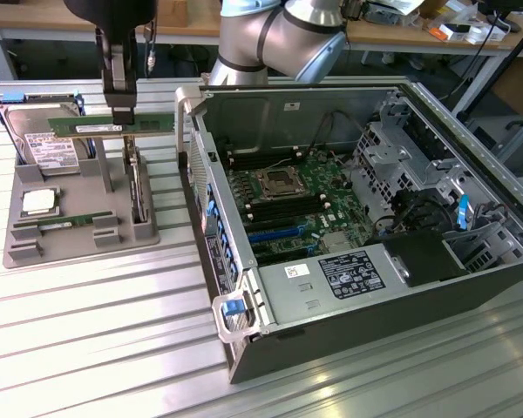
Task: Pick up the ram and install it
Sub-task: 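Pick up the ram and move it above insertion slot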
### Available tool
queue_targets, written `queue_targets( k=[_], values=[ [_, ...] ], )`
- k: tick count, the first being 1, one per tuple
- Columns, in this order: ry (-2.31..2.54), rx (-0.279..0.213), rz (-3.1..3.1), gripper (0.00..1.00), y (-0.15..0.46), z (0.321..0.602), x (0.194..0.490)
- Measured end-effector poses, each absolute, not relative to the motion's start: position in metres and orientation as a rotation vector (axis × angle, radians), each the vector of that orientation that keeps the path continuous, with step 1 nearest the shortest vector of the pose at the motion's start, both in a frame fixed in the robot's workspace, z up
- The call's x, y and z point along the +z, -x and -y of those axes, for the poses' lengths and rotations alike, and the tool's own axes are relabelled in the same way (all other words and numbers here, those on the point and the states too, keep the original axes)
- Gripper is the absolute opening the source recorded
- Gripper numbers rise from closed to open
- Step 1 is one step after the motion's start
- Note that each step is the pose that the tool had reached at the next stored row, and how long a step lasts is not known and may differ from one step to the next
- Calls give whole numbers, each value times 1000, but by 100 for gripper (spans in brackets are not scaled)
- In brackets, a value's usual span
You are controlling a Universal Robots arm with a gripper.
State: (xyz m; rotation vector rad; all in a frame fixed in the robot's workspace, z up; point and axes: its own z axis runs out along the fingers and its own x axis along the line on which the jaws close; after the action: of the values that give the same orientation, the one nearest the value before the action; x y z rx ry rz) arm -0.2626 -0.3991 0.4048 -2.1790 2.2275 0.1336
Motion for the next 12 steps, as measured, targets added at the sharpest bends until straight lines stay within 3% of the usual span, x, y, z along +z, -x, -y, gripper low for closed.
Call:
queue_targets(
  k=[12],
  values=[
    [2179,134,-2228,12,235,399,405]
  ],
)
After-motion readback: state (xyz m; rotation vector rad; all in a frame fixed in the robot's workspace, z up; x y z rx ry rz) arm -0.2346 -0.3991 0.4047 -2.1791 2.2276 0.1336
